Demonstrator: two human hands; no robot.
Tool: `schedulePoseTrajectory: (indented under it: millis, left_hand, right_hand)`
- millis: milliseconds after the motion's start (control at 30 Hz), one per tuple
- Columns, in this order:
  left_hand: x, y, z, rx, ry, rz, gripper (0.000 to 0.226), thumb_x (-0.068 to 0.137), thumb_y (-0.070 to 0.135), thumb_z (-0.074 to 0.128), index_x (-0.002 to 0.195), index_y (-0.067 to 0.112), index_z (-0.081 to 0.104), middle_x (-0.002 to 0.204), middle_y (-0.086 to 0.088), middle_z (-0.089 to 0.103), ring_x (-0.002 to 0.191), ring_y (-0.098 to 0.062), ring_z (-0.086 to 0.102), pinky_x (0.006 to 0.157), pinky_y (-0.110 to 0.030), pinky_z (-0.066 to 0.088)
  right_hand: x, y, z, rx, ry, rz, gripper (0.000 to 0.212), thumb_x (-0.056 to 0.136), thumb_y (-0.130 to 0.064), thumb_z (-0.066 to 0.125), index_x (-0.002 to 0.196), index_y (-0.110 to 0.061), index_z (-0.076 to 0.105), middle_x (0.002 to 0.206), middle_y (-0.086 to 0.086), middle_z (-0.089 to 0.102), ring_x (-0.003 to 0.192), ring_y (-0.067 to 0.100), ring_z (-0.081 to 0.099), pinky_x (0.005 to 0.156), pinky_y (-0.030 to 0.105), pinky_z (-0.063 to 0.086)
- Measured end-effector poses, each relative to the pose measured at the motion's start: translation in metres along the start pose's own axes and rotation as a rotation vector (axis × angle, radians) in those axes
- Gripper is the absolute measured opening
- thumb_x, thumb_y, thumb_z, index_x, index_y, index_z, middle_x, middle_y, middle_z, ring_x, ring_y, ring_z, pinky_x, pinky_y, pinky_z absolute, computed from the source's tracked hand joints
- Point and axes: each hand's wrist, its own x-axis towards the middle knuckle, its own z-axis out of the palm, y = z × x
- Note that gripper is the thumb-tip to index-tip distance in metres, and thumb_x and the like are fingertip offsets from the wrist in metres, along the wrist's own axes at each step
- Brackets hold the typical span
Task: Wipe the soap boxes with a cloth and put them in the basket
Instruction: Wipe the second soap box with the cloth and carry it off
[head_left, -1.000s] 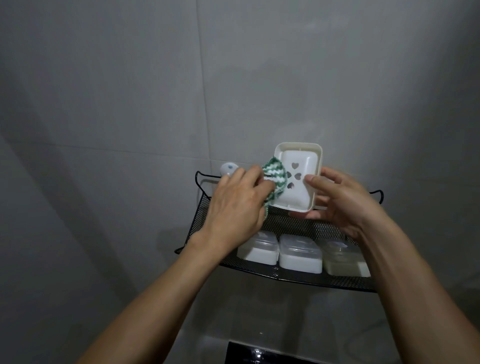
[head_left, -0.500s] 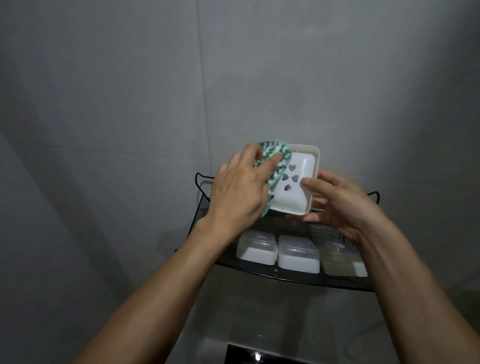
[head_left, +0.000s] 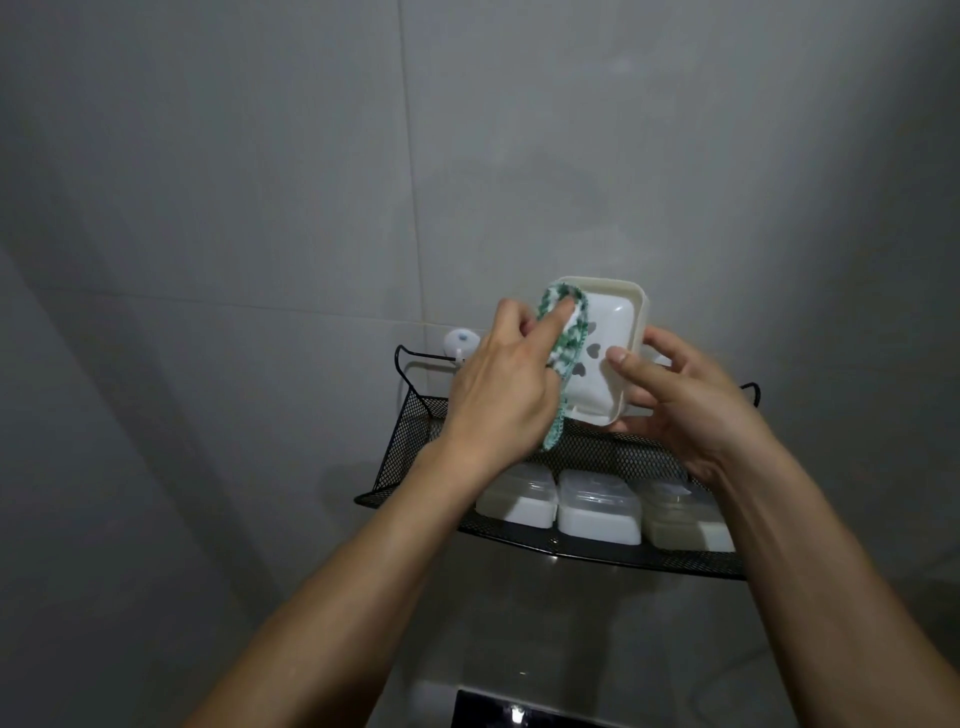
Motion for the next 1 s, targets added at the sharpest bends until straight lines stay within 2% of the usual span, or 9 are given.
schedulePoseTrajectory:
  millis: [100, 233, 400, 533, 667, 733, 800, 900, 1000]
  left_hand:
    - [0.011, -0.001, -0.006, 0.059, -0.006, -0.028, 0.059, 0.092, 0.015, 0.044, 0.148, 0.029, 0.038, 0.111, -0.001, 0.037, 0.092, -0.022, 0.05, 0.071, -0.036, 0.043]
    - [0.012, 0.001, -0.004, 0.044, -0.045, -0.083, 0.057, 0.091, 0.018, 0.046, 0.147, 0.025, 0.039, 0.112, -0.002, 0.038, 0.098, -0.025, 0.053, 0.078, -0.039, 0.047]
    - [-0.001, -0.006, 0.004, -0.069, -0.101, -0.08, 0.052, 0.093, 0.013, 0.047, 0.145, 0.023, 0.045, 0.105, 0.004, 0.037, 0.092, -0.012, 0.046, 0.081, -0.034, 0.048]
    - [-0.011, -0.02, 0.005, -0.034, -0.131, -0.029, 0.043, 0.095, 0.014, 0.046, 0.135, 0.023, 0.058, 0.107, 0.005, 0.043, 0.096, -0.012, 0.046, 0.08, -0.031, 0.047]
    - [-0.024, -0.041, 0.003, 0.025, -0.268, -0.019, 0.043, 0.091, 0.01, 0.05, 0.125, 0.031, 0.065, 0.104, 0.012, 0.049, 0.101, -0.009, 0.046, 0.079, -0.028, 0.041]
    - [-0.029, -0.052, 0.002, 0.092, -0.284, -0.026, 0.042, 0.086, 0.007, 0.052, 0.117, 0.031, 0.069, 0.101, 0.01, 0.056, 0.098, -0.014, 0.049, 0.076, -0.031, 0.041]
    - [-0.035, -0.06, 0.004, 0.192, -0.315, -0.035, 0.04, 0.084, 0.006, 0.052, 0.109, 0.03, 0.072, 0.1, 0.006, 0.063, 0.095, -0.019, 0.052, 0.077, -0.034, 0.045]
    - [-0.046, -0.071, 0.013, 0.317, -0.441, -0.061, 0.038, 0.085, 0.009, 0.052, 0.111, 0.03, 0.07, 0.103, 0.003, 0.065, 0.097, -0.022, 0.052, 0.078, -0.034, 0.042]
    - [-0.047, -0.08, 0.014, 0.322, -0.556, -0.131, 0.034, 0.086, 0.02, 0.053, 0.115, 0.033, 0.066, 0.111, 0.004, 0.068, 0.108, -0.026, 0.053, 0.084, -0.035, 0.038]
  right_hand:
    - [-0.002, 0.002, 0.003, -0.032, -0.001, -0.012, 0.043, 0.089, -0.017, 0.07, 0.13, -0.016, 0.058, 0.105, 0.015, 0.075, 0.094, 0.036, 0.073, 0.076, 0.056, 0.059]
    - [-0.004, 0.001, 0.008, 0.004, 0.024, -0.041, 0.037, 0.09, -0.015, 0.069, 0.125, -0.016, 0.058, 0.094, 0.009, 0.078, 0.082, 0.027, 0.075, 0.051, 0.035, 0.058]
    - [-0.004, 0.0, 0.006, 0.028, 0.055, -0.041, 0.032, 0.09, -0.014, 0.068, 0.121, -0.016, 0.059, 0.092, 0.007, 0.078, 0.083, 0.028, 0.076, 0.05, 0.034, 0.058]
    - [-0.004, 0.007, 0.005, 0.018, 0.109, -0.015, 0.042, 0.089, -0.017, 0.07, 0.129, -0.012, 0.057, 0.093, 0.007, 0.078, 0.083, 0.028, 0.076, 0.056, 0.04, 0.061]
    - [-0.003, 0.01, 0.0, -0.062, 0.139, -0.04, 0.047, 0.082, -0.018, 0.076, 0.126, -0.022, 0.06, 0.096, 0.004, 0.078, 0.085, 0.021, 0.076, 0.068, 0.046, 0.063]
    - [-0.003, 0.015, -0.002, -0.094, 0.141, -0.049, 0.049, 0.076, -0.02, 0.079, 0.121, -0.028, 0.062, 0.105, 0.007, 0.076, 0.088, 0.019, 0.075, 0.067, 0.042, 0.062]
    - [-0.003, 0.019, -0.004, -0.137, 0.16, -0.068, 0.053, 0.077, -0.019, 0.08, 0.127, -0.026, 0.061, 0.113, 0.008, 0.073, 0.096, 0.021, 0.074, 0.067, 0.039, 0.062]
    - [-0.002, 0.022, -0.007, -0.221, 0.186, -0.174, 0.06, 0.076, -0.019, 0.081, 0.132, -0.022, 0.059, 0.111, 0.003, 0.073, 0.099, 0.02, 0.072, 0.062, 0.026, 0.057]
    - [-0.003, 0.024, -0.007, -0.36, 0.178, -0.274, 0.056, 0.077, -0.016, 0.082, 0.128, -0.027, 0.061, 0.116, -0.004, 0.071, 0.104, 0.014, 0.069, 0.081, 0.036, 0.06]
